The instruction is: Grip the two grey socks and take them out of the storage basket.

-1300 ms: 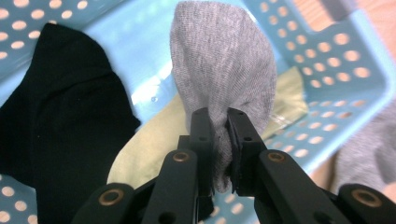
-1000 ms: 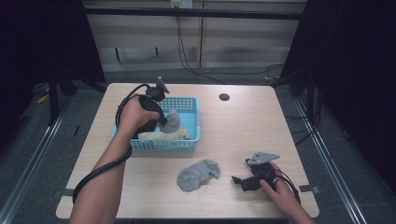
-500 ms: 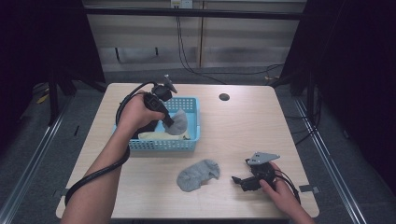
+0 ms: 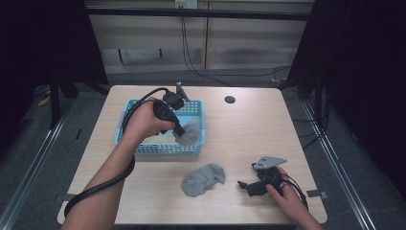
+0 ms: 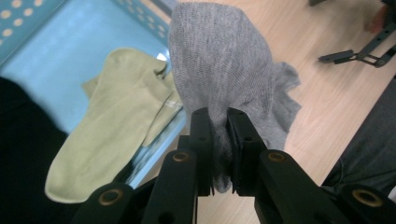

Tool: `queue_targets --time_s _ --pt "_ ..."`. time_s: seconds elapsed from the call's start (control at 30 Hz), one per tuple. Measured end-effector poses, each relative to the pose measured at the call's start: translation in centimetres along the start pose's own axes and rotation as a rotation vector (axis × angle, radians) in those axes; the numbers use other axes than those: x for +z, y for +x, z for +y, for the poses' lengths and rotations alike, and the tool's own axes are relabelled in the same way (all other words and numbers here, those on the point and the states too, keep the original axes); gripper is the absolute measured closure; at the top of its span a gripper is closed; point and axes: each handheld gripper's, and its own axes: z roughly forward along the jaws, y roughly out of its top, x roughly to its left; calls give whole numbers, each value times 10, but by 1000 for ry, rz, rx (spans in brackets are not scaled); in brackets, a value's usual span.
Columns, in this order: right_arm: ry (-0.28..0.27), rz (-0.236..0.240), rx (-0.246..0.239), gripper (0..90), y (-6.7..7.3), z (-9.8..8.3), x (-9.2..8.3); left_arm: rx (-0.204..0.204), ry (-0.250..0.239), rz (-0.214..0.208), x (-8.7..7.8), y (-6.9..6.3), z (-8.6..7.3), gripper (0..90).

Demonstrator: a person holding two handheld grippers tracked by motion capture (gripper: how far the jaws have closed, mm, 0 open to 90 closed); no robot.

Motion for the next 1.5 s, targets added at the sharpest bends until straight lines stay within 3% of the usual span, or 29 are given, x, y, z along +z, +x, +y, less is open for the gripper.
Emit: queue_targets --time_s 0.83,1.5 --pt "2 0 2 100 0 0 0 88 -3 -89 40 -41 0 810" --pt "3 1 0 100 0 0 0 133 13 -120 77 -53 3 807"
